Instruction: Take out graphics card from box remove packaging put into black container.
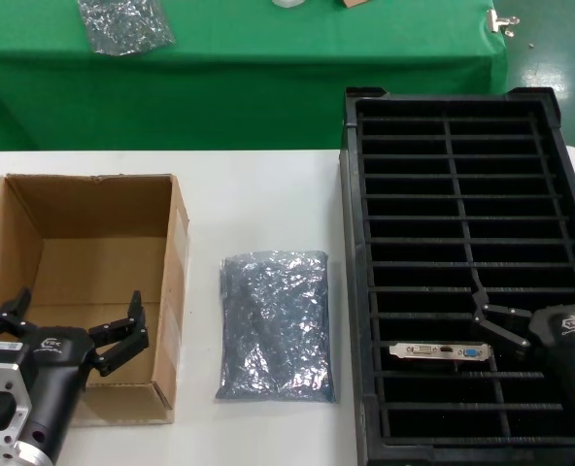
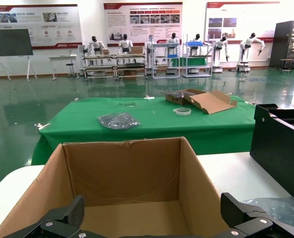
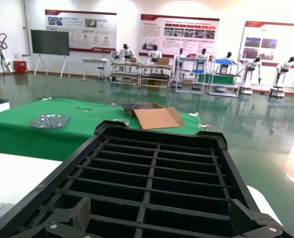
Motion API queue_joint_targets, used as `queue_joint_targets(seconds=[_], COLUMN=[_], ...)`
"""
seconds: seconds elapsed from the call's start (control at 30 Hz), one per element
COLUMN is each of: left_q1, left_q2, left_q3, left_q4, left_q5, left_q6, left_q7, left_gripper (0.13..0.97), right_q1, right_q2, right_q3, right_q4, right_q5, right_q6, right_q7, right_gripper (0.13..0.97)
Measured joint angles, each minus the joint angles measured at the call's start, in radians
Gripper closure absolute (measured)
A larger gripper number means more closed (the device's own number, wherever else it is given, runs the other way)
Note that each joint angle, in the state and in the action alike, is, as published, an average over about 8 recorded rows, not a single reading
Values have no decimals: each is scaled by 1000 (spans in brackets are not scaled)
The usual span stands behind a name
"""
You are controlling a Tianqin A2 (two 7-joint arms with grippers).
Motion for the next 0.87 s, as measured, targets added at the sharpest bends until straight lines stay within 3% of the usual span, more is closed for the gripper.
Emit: queue_joint_targets(seconds=[0.87], left_q1=[0], left_q2=[0], left_q3=[0], left_q4=[0], left_q5=[0], left_q6=[0], left_q7=[0], left_gripper=[132], right_q1=[0], right_q2=[0], right_q3=[0], right_q4=[0], right_q5=[0], right_q6=[0], right_q7=[0], right_gripper=[129])
